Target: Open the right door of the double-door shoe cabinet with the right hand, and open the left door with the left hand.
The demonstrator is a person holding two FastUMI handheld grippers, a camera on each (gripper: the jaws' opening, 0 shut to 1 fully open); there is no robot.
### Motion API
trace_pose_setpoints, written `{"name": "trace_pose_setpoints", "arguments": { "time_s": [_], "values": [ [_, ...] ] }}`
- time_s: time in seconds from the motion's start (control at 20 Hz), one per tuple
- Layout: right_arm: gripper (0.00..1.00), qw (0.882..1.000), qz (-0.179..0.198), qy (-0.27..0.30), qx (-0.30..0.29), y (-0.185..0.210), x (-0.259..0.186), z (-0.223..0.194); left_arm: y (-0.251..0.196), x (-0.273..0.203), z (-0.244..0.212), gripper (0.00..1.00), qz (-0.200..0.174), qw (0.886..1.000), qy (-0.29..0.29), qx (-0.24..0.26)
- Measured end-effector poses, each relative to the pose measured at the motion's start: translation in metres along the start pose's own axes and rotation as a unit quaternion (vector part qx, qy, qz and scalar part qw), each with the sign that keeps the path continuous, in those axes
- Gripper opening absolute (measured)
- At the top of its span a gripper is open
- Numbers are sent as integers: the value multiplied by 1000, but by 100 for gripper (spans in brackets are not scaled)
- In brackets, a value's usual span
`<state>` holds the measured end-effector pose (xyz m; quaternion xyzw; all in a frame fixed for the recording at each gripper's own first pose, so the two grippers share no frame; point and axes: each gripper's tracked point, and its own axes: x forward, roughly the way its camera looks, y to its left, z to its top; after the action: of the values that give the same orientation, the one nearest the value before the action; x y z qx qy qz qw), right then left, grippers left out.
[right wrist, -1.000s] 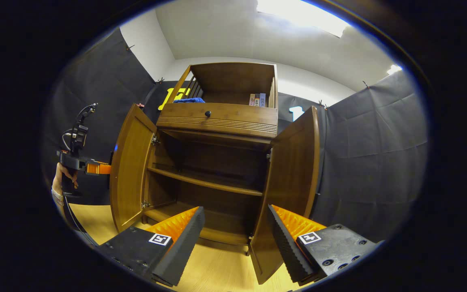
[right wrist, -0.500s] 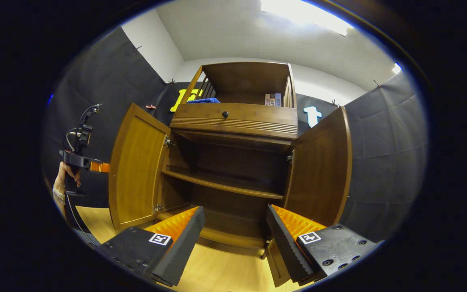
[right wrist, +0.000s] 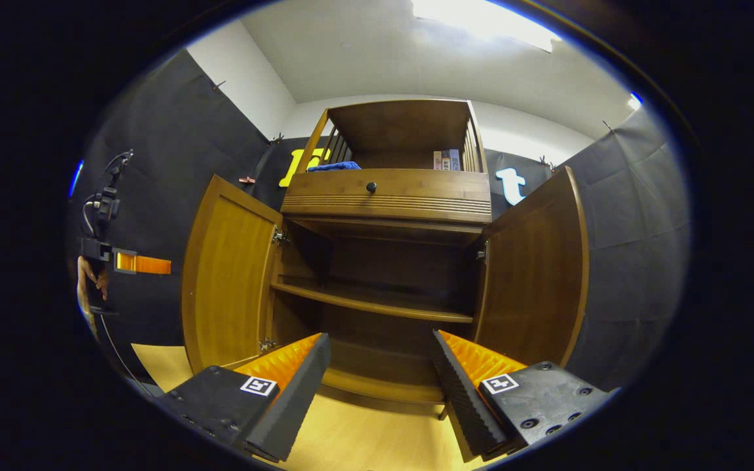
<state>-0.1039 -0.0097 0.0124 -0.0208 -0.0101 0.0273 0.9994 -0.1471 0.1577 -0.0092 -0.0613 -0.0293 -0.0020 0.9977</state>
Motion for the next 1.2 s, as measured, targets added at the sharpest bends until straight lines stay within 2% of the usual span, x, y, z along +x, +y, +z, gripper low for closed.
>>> {"name": "trace_pose_setpoints", "arguments": {
  "time_s": [0.1, 0.2, 0.3, 0.4, 0.5, 0.6, 0.65, 0.7, 0.75, 0.85, 0.9, 0.95, 1.05, 1.1, 1.15, 1.2],
  "values": [
    [98, 1000, 1, 0, 5, 1, 4, 1, -28, -7, 4, 6, -34, 999, 0, 9],
    [98, 1000, -11, -3, 5, -4, 7, 7, -49, -5, 4, 7, -52, 998, 3, 36],
    [100, 1000, -23, -9, 7, -11, 8, 13, -78, 3, 6, 13, -74, 995, 3, 69],
    [95, 999, -29, -17, 11, -13, 6, 18, -106, 13, 9, 40, -102, 992, -5, 80],
    [97, 999, -25, -26, 10, -11, 2, 23, -134, 24, 4, 70, -134, 988, -5, 75],
    [99, 999, -21, -30, 1, -10, -1, 26, -144, 29, 5, 100, -143, 987, -9, 71],
    [97, 999, -20, -30, -6, -10, -3, 26, -148, 40, 4, 96, -140, 987, -12, 74],
    [97, 999, -20, -30, -11, -12, -5, 26, -149, 44, 6, 100, -133, 988, -16, 78],
    [99, 999, -19, -30, -14, -13, -6, 26, -151, 49, 6, 96, -124, 989, -22, 84],
    [99, 999, -16, -28, -12, -14, -7, 25, -152, 57, 8, 96, -111, 989, -31, 91],
    [97, 1000, -14, -26, -8, -15, -6, 25, -154, 59, 8, 100, -109, 989, -34, 92],
    [97, 1000, -11, -24, -5, -16, -5, 24, -156, 62, 8, 96, -108, 989, -36, 90],
    [97, 1000, -4, -21, -3, -15, -3, 24, -154, 65, 11, 96, -102, 990, -40, 87],
    [97, 1000, -3, -21, -5, -16, -1, 24, -152, 66, 13, 96, -97, 991, -41, 88],
    [95, 1000, -2, -22, -9, -17, 0, 24, -150, 67, 12, 100, -92, 991, -42, 90],
    [95, 1000, -2, -22, -13, -18, 3, 25, -149, 67, 13, 96, -86, 991, -43, 93]
  ]
}}
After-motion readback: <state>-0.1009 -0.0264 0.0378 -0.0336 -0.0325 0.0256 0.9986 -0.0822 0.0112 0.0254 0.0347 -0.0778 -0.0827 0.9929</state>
